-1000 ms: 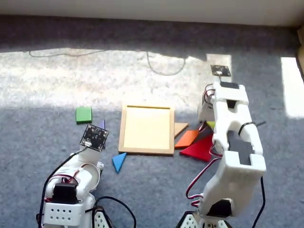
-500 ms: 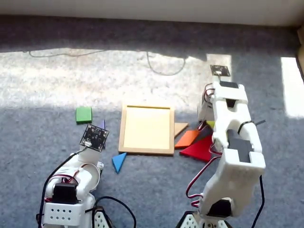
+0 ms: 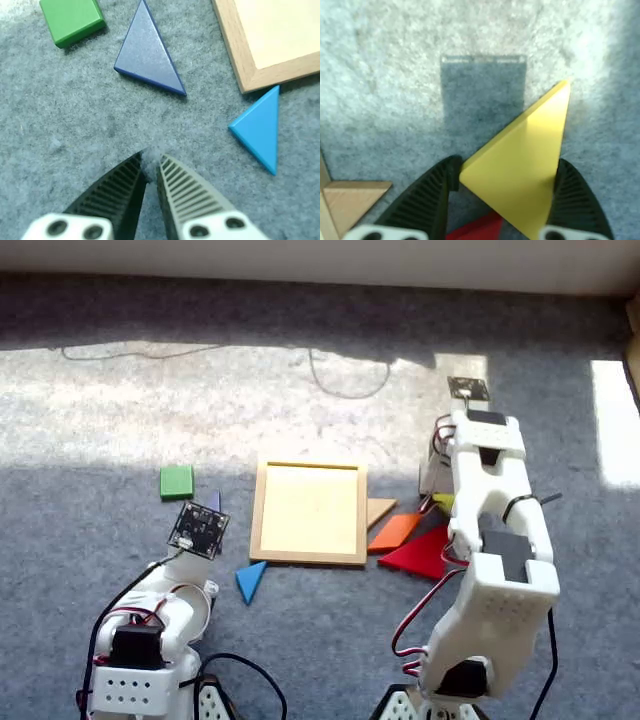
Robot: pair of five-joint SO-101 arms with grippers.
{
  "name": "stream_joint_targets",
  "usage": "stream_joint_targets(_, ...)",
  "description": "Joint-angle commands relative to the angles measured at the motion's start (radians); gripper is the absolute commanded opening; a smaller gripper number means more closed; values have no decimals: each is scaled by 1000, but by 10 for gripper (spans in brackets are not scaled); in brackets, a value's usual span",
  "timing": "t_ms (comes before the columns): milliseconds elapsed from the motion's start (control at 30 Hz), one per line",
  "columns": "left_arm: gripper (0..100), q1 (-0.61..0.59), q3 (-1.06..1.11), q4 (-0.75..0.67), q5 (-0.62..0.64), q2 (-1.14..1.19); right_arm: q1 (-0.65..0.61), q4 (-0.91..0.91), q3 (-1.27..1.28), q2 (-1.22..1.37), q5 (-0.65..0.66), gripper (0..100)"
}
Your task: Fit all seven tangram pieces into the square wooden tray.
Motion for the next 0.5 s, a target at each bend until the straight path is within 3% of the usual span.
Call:
stream_joint_targets(0,6,-12,21,3,2,-12,-4,13,-35,-113,9,177)
stream_joint_targets(467,6,-12,21,3,2,-12,-194,145,-7,-407,0,177)
